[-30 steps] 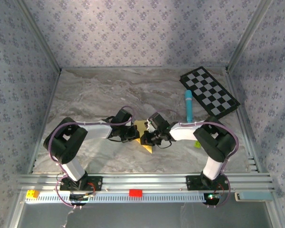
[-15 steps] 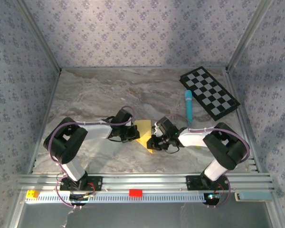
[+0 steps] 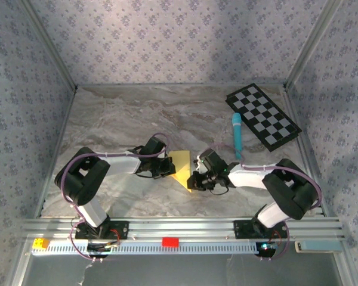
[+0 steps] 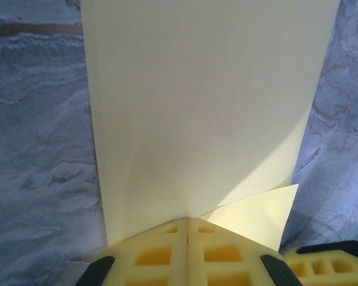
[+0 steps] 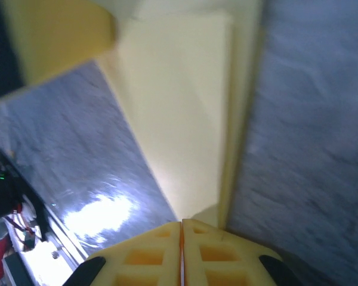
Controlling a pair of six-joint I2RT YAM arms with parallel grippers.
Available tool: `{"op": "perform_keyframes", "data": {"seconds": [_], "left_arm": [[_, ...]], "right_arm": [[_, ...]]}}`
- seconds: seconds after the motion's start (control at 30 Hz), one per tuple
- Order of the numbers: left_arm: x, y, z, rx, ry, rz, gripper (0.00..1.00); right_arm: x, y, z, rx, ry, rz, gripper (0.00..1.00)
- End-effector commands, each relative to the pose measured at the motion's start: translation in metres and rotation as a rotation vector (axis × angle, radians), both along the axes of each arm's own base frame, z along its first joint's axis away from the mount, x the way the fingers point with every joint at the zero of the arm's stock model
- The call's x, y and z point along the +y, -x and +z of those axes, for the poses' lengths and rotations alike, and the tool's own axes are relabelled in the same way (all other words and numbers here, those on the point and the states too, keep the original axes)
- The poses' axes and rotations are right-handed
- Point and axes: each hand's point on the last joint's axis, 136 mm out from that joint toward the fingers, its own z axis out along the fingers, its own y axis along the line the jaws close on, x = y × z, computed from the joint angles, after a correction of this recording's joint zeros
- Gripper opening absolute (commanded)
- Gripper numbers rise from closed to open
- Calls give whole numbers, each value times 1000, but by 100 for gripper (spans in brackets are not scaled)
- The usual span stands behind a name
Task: Fold a paper plane with a square sheet of paper (pick it up from the middle)
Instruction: Third fold the triangle at the center of the table.
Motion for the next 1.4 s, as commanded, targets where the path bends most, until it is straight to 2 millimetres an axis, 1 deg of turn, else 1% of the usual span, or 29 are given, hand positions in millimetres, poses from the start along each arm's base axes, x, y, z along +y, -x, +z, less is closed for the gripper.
{"op": "perform_keyframes", "data": {"seconds": [0.0,0.07,0.23,0.33,0.47,0.57,0.63,0.7,0.8,0.87,1.0,1.07,1.13,1.17,1.23,1.37], "left_arm": [[21,9,-25,46,-109,20,0],[21,8,-24,43,-107,20,0],[20,7,-22,37,-101,17,0],[18,7,-21,36,-96,18,0],[17,6,-19,33,-92,16,0],[17,5,-19,34,-91,17,0],[16,6,-18,33,-85,14,0],[14,5,-16,32,-71,15,0],[4,-1,-5,11,-24,11,0],[0,-7,8,-19,-5,8,1],[-1,-17,36,-114,16,17,5],[-4,-15,46,-135,33,9,5],[-7,-10,51,-146,45,-6,5],[-9,-6,52,-146,53,-14,5],[-10,1,46,-129,52,-25,5],[-14,11,27,-87,63,-40,3]], "right_arm": [[-7,10,-12,50,34,0,10],[-6,7,-5,33,32,-1,10],[8,-9,31,-75,-30,30,11],[17,-18,40,-99,-55,50,12],[30,-31,36,-81,-65,31,10],[35,-37,28,-68,-73,10,10],[37,-36,21,-48,-82,10,10],[31,-31,7,-19,-41,6,10],[16,-21,-14,25,14,-17,8],[10,-16,-21,42,25,-30,5],[5,-17,-23,37,44,-49,4],[6,-18,-23,39,43,-48,4],[6,-18,-24,37,46,-50,4],[6,-19,-25,37,47,-51,4],[7,-18,-24,36,43,-50,4],[6,-17,-25,35,46,-46,4]]}}
